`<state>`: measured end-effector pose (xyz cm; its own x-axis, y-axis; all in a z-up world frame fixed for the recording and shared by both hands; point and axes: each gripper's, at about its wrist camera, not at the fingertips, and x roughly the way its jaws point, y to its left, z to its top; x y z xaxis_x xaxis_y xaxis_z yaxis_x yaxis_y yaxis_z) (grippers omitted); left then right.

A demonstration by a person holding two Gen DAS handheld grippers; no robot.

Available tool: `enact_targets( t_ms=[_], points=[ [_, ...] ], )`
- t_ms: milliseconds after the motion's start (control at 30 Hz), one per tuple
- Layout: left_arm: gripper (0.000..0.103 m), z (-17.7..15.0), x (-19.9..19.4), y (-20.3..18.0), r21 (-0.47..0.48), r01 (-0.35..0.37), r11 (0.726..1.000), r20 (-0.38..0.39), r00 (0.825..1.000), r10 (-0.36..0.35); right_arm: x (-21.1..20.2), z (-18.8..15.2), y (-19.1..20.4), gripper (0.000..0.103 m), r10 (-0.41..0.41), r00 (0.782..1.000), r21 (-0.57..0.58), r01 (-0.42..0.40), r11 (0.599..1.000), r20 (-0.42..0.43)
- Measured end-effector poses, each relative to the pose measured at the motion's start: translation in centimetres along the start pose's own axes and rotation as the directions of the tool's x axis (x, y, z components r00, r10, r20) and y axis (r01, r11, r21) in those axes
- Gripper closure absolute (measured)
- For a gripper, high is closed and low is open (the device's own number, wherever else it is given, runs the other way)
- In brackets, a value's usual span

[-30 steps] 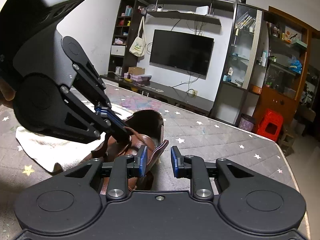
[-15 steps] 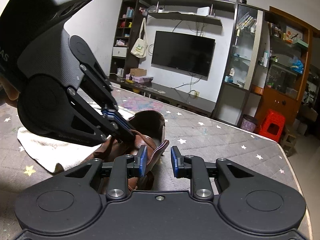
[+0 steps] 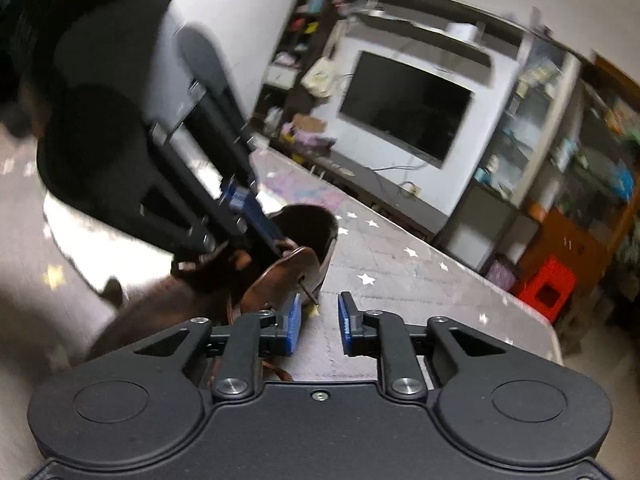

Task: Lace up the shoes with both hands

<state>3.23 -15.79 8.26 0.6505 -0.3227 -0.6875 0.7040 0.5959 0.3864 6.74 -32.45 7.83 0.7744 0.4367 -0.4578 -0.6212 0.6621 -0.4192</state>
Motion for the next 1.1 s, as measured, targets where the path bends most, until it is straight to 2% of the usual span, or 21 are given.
enact_targets(
  t_ms=[67,167,267,333,367,400,533,700,767,900,1100],
  points=[
    [0.099,0.2,0.3,0.0,0.000,0.000,1.000,-0.002,1.000,0.000,0.6,0.3,0.2,0.088,0.016,1.000,-0.062,-0.016,0.998,-0.006],
    [0.099,0.3,0.6,0.1,-0.012,0.006,1.000,0.001,1.000,-0.006,1.6,0.5,0.8,0.096,0.037,0.999,-0.154,-0.039,0.987,-0.015],
    [0.098,0.4,0.6,0.0,-0.021,0.007,1.000,0.006,1.000,-0.007,2.2,0.6,1.2,0.100,0.052,0.998,-0.197,-0.057,0.979,-0.031],
    [0.090,0.3,0.5,0.1,-0.034,0.006,0.999,0.010,1.000,-0.006,2.3,0.6,1.7,0.101,0.048,0.998,-0.224,-0.054,0.973,-0.030],
    [0.079,0.2,0.5,0.1,-0.046,0.005,0.999,0.014,1.000,-0.004,2.3,0.5,1.9,0.101,0.039,0.999,-0.236,-0.044,0.971,-0.025],
    [0.072,0.0,0.3,0.1,-0.052,0.000,0.999,0.021,1.000,0.001,2.1,0.4,2.2,0.101,0.024,1.000,-0.246,-0.027,0.969,-0.016],
    [0.068,-0.7,-0.9,0.4,-0.088,-0.017,0.996,0.048,0.999,0.022,1.4,0.0,2.6,0.101,-0.087,0.996,-0.292,0.086,0.953,0.010],
    [0.061,-1.6,-2.5,0.5,-0.121,-0.037,0.992,0.054,0.998,0.044,1.1,-0.3,1.2,0.101,-0.248,0.968,-0.339,0.245,0.908,0.035],
    [0.061,-2.0,-2.8,0.5,-0.145,-0.044,0.989,0.045,0.998,0.051,1.0,-0.4,0.2,0.100,-0.290,0.956,-0.333,0.283,0.899,0.030],
    [0.061,-2.4,-3.3,0.7,-0.191,-0.063,0.980,0.026,0.997,0.070,0.9,-0.7,0.2,0.099,-0.289,0.957,-0.310,0.279,0.909,0.015],
    [0.061,-2.8,-4.0,0.2,-0.260,-0.079,0.962,0.024,0.996,0.089,0.3,-0.8,-0.2,0.099,-0.270,0.963,-0.158,0.267,0.951,-0.001]
  ],
)
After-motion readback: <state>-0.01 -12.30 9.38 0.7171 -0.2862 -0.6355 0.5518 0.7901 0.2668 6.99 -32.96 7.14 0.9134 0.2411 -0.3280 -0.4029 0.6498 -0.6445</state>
